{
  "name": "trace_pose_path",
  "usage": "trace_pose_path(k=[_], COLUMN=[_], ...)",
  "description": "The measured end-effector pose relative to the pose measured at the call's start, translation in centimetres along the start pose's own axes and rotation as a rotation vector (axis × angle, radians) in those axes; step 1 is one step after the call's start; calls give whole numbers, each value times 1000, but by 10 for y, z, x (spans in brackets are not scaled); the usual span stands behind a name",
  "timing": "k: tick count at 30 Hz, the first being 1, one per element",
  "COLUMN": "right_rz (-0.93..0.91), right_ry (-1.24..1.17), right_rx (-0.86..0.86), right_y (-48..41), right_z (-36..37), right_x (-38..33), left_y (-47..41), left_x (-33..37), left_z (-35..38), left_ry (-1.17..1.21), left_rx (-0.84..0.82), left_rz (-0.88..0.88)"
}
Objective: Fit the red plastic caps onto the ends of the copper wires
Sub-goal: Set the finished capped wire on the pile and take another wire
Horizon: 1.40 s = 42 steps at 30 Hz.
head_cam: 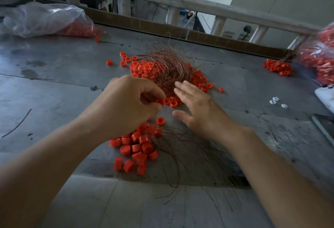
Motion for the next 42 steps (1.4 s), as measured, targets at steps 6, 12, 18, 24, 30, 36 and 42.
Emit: trace_pose_path(k=[6,12,18,24,30,36,42], right_rz=[-23,-64,-21,-86,-55,-58,-117], right_ry=[-102,-190,-255,-265,-348,-350,-427], right_rx=[250,460,524,603,645,680,811], right_y=[5,14,15,18,21,23,35], right_z=[-13,-27,-27,-32,-34,-38,-54], right_x=[-1,-1,4,1,8,9,10], left_y=[0,0,0,0,0,-1,-1], left_x=[-2,-3,-4,-5,-7,-7,-7], left_z=[0,1,1,0,1,1,-6], left_ry=[7,19,31,27,68,80,103], left_rx=[2,-12,-13,37,9,4,97], left_rz=[-3,-14,-10,-12,-16,-14,-33])
Point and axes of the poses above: each hand's wrist, its own y-axis away from the middle knuckle, its own z-axis out of the palm, x = y × z, the point moved 4 cm from there along -y, towards the middle knuckle, and after that the axes turned 8 degrees about -x, right-handed, at the moved point
